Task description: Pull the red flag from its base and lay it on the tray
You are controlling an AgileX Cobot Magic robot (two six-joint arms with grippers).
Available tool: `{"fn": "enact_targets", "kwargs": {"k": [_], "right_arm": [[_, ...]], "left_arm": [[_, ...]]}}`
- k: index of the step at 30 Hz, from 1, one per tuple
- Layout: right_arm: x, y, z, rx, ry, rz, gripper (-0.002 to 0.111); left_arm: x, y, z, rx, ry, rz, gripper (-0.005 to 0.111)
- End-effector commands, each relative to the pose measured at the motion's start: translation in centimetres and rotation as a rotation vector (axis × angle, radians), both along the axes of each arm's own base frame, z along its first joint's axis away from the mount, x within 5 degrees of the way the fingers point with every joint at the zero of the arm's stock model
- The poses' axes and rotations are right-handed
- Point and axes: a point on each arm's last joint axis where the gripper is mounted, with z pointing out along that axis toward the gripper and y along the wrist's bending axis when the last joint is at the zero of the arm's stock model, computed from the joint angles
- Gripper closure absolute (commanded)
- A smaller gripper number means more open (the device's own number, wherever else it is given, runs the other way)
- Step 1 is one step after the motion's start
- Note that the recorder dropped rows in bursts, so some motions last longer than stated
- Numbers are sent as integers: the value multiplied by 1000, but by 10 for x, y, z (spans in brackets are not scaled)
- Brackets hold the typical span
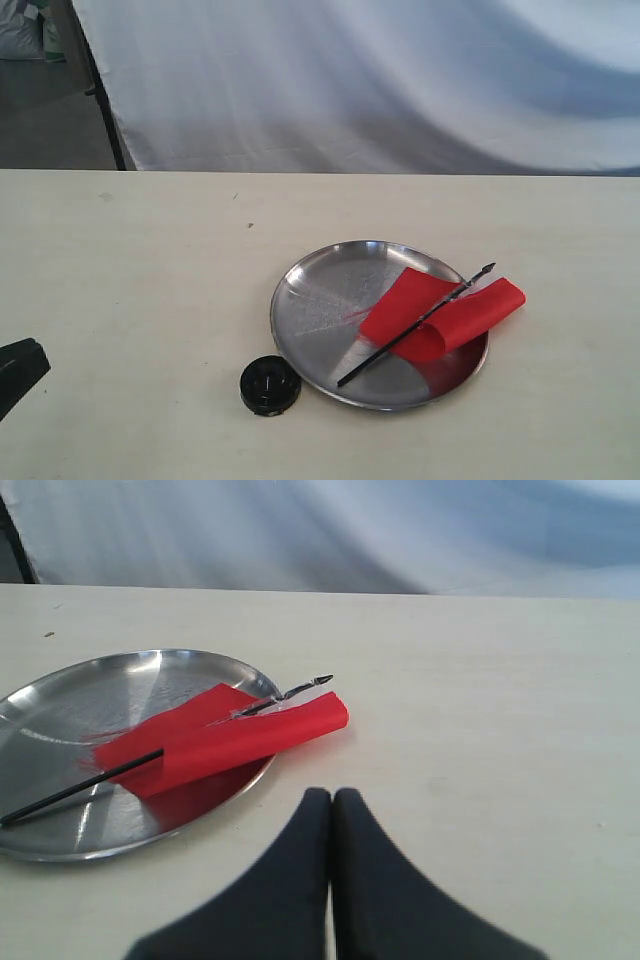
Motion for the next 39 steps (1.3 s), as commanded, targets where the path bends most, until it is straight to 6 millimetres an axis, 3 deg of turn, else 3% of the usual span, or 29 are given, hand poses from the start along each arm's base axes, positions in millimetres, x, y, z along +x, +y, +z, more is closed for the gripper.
{"fn": "enact_targets", "kwargs": {"k": [1, 15, 39], "right_arm": [[0, 0, 0, -6, -12, -4, 108], [0, 0, 0, -6, -12, -4, 108], [0, 0, 0, -6, -12, -4, 108]], "left_arm": [[-3, 2, 0, -39, 11, -2, 107], [-38, 16, 9, -169, -110, -101, 107], [-39, 14, 2, -131, -39, -129, 107]]}}
